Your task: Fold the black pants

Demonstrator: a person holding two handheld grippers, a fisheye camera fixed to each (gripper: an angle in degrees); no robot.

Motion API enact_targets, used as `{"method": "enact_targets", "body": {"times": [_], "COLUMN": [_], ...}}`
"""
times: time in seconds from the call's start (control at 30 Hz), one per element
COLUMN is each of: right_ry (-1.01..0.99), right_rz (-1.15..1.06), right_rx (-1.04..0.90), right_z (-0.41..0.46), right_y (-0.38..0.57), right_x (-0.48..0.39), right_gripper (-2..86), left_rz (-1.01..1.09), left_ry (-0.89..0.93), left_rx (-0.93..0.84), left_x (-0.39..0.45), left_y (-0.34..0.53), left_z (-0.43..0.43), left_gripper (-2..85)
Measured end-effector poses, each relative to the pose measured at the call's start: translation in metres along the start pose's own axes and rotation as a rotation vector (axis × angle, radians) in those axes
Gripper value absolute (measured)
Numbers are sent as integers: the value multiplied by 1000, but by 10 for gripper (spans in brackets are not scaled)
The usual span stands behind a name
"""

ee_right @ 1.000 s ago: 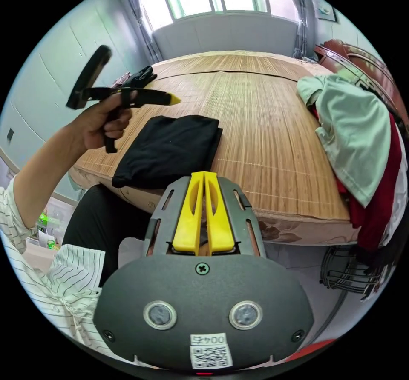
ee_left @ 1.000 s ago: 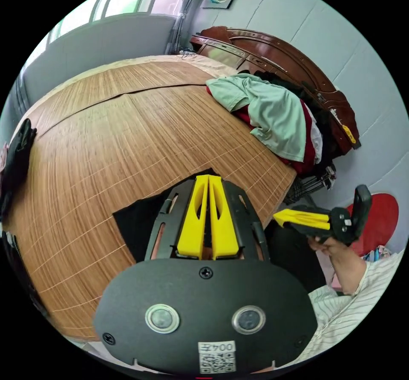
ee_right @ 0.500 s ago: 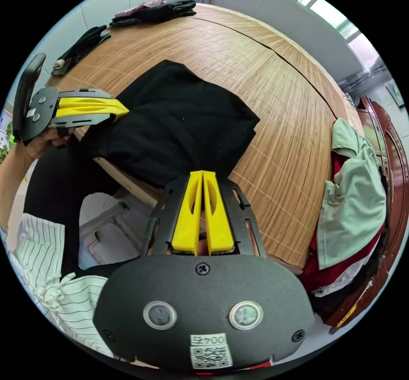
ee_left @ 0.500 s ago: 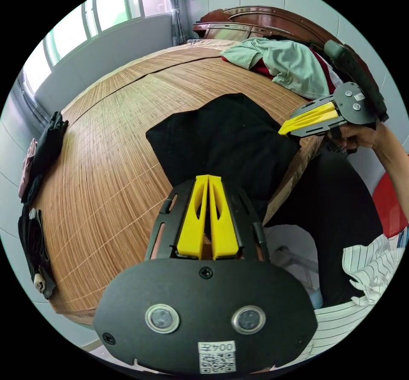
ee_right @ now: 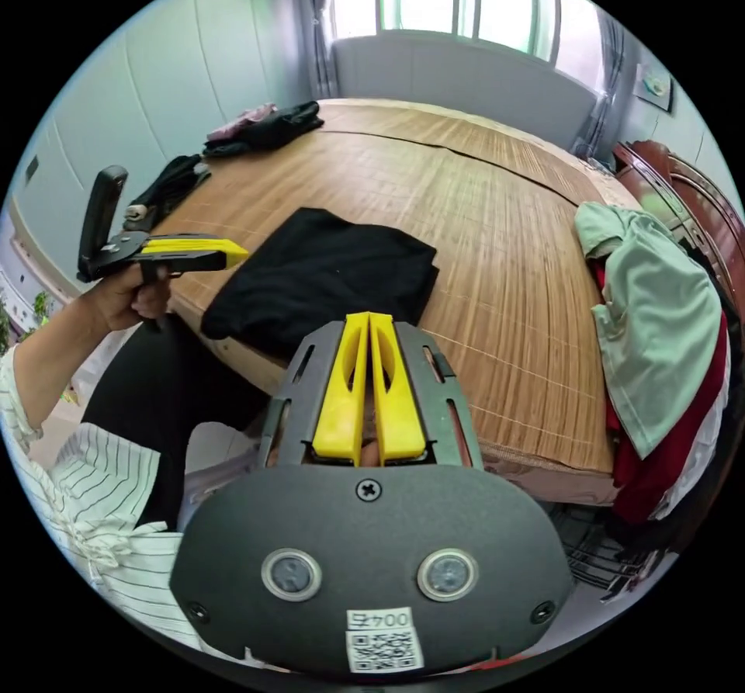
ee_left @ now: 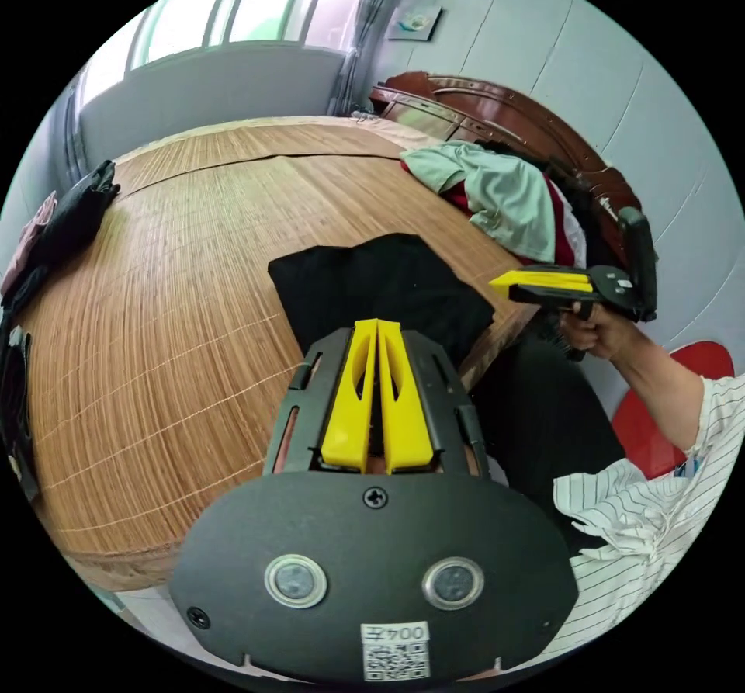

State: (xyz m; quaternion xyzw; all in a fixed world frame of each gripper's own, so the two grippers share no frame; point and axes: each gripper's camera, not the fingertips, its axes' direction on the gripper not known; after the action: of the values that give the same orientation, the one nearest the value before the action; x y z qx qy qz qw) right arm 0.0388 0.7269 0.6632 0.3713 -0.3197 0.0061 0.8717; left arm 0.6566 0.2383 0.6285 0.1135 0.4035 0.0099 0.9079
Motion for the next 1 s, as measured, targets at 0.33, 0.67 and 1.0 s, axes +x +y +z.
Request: {"method": "enact_targets", "body": {"times": [0.33,0.67,1.0], "right_ry": [38,-60,-7], "right_rz": [-210,-7,177], "right_rx": [-130,31,34], "right_z": [43,-25,0], "right_y": [29,35,-30], "right_x": [-51,65,193], "right_gripper": [67,47,-5], "left_rz": [-53,-107,-128], "left_ry": [-58,-12,-144], "left_rx": [-87,106,32], "left_x": [-15,-32,-57], "left_y": [54,39,-56], "left_z": [43,14,96], "left_gripper": [0,0,0]}}
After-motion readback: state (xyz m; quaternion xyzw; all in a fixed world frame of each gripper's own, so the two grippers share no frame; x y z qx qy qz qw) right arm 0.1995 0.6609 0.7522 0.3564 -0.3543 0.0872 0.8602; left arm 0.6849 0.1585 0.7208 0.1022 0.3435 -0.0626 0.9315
